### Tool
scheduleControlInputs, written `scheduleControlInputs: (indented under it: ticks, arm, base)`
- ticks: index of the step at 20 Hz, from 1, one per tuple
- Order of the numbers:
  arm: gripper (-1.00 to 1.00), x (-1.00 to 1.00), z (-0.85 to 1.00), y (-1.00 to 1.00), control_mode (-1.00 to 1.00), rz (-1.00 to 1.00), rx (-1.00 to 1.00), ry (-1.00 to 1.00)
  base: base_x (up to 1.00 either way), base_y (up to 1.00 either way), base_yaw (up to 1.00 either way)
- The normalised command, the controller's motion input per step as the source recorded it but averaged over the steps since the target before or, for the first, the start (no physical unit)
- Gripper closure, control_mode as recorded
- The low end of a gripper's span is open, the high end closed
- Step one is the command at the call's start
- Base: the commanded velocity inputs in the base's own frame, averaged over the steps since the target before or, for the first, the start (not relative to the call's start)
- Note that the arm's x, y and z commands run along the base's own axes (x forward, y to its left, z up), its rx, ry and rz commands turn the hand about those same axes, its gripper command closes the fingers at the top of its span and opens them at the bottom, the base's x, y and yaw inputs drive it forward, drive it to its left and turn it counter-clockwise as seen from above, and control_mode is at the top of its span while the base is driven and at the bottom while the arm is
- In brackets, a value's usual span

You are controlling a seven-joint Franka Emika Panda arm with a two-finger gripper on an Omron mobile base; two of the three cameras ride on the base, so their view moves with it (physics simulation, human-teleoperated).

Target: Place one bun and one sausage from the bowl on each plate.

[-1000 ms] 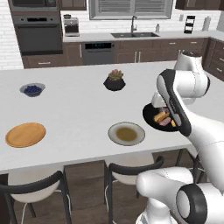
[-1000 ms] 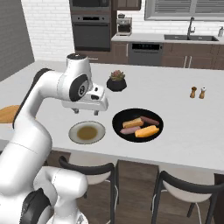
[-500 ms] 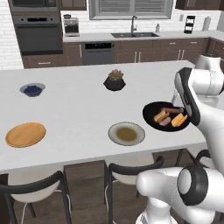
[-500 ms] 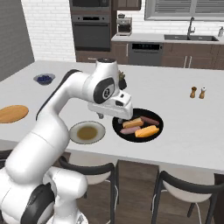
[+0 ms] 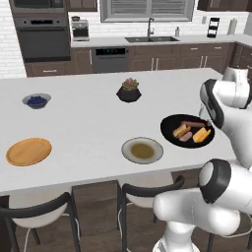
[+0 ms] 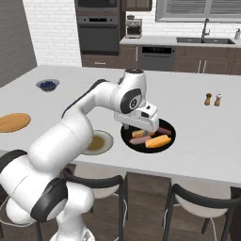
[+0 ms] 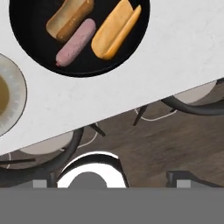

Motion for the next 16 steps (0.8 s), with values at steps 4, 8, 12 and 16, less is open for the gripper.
scheduleControlInputs:
  ticks: [4,8,12,16]
  arm:
    - [-1.00,0.32,-0.41,-0.39,-1.00,-0.01,0.00,0.01]
    - [-1.00,0.26,-0.46,-0.35,-1.00,-0.01,0.00,0.01]
    - [-1.00,0.58,-0.34,-0.05,-1.00,-0.04,0.00,0.00]
    - [-1.00,0.81,-0.23,0.00,-1.00,-0.04,0.00,0.01]
  base:
    - [0.00,0.00,0.00]
    - [0.00,0.00,0.00]
    - [0.00,0.00,0.00]
    - [0.00,0.00,0.00]
